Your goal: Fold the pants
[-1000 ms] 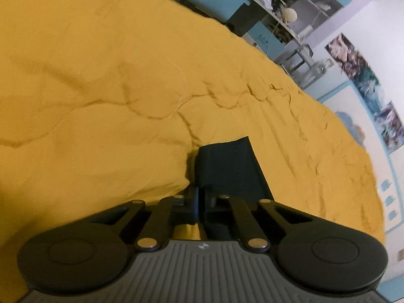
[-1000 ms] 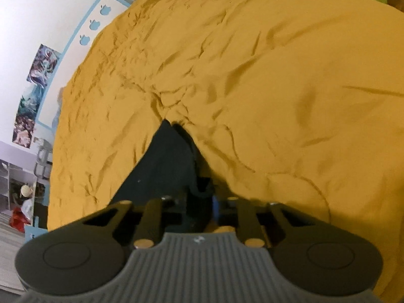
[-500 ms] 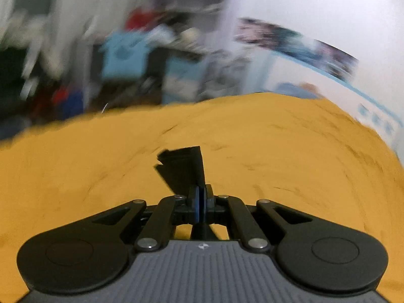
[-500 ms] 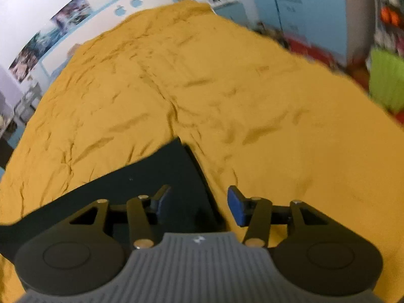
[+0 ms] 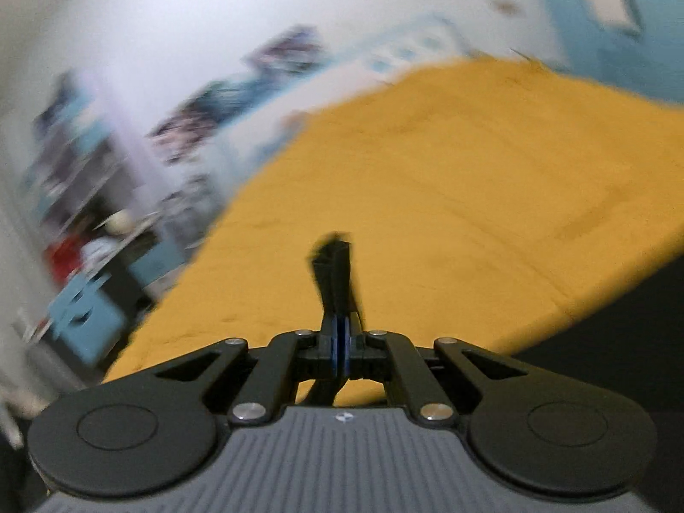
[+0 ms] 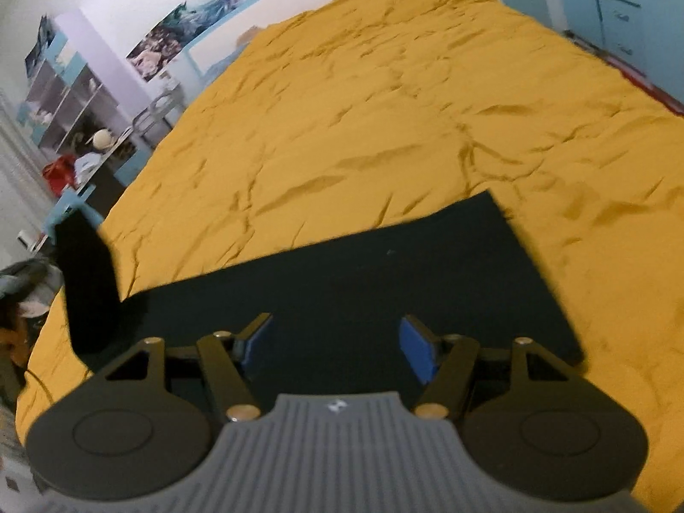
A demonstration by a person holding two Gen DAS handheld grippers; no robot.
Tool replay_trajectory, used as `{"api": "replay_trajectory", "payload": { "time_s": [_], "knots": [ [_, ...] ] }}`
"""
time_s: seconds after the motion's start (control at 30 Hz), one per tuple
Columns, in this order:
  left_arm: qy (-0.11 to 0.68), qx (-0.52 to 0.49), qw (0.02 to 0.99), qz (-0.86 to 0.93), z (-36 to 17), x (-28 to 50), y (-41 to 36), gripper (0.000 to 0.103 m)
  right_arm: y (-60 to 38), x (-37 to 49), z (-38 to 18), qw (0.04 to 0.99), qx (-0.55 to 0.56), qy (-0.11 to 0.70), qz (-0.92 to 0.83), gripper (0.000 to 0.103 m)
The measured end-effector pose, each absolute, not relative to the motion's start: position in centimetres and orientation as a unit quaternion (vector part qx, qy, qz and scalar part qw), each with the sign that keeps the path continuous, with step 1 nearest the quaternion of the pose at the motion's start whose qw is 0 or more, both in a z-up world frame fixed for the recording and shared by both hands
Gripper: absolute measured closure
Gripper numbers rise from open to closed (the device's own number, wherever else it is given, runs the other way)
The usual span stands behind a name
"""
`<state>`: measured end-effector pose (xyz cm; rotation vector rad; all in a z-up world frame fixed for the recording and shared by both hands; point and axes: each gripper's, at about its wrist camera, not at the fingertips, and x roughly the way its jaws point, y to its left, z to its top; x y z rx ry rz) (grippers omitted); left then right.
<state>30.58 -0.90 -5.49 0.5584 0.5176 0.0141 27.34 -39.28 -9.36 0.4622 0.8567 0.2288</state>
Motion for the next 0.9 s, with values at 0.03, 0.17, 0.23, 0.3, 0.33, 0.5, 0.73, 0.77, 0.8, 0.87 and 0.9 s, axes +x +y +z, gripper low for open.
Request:
{"api": "replay_trajectory", "payload": {
  "time_s": [0.03, 0.17, 0.23, 0.3, 0.33, 0.5, 0.73, 0.77, 0.8, 0.87, 0.9],
  "knots": [
    [0.272, 0.291, 0.917, -0.020, -7.4, 30.0, -2.6, 0.101, -39.1, 27.0, -9.7, 0.873, 0.227, 0.415, 0.116, 0.041],
    [0.328, 0.345, 0.874, -0.097, -13.0, 27.2, -5.2, 0.100, -38.3, 25.9, -10.7, 0.860, 0.232, 0.435, 0.128, 0.041],
    [0.355, 0.342, 0.862, -0.122, -14.1, 26.7, -4.7, 0.100, -37.6, 25.7, -11.3, 0.854, 0.231, 0.447, 0.135, 0.041],
    [0.391, 0.319, 0.850, -0.148, -14.4, 26.7, -4.1, 0.100, -36.9, 25.6, -11.8, 0.848, 0.229, 0.456, 0.144, 0.041],
    [0.408, 0.301, 0.846, -0.163, -14.2, 26.8, -3.5, 0.100, -36.4, 25.6, -12.0, 0.846, 0.228, 0.459, 0.149, 0.041],
    [0.480, 0.190, 0.828, -0.217, -13.6, 28.6, -0.5, 0.099, -34.1, 26.6, -12.3, 0.837, 0.224, 0.466, 0.179, 0.041],
    [0.458, 0.106, 0.865, -0.178, -10.2, 30.6, 3.9, 0.094, -28.9, 31.2, -11.6, 0.808, 0.242, 0.480, 0.241, 0.041],
    [0.457, 0.099, 0.869, -0.160, -10.0, 30.9, 4.7, 0.094, -28.1, 32.1, -11.7, 0.802, 0.249, 0.483, 0.248, 0.041],
    [0.457, 0.096, 0.872, -0.145, -10.0, 30.9, 5.0, 0.094, -27.2, 33.0, -11.9, 0.795, 0.258, 0.487, 0.253, 0.042],
    [0.455, 0.096, 0.878, -0.113, -10.0, 31.3, 5.0, 0.094, -25.4, 34.8, -12.7, 0.778, 0.282, 0.498, 0.259, 0.043],
    [0.454, 0.094, 0.880, -0.101, -10.2, 31.6, 5.1, 0.094, -24.3, 35.8, -13.2, 0.768, 0.294, 0.506, 0.260, 0.043]
  ]
}}
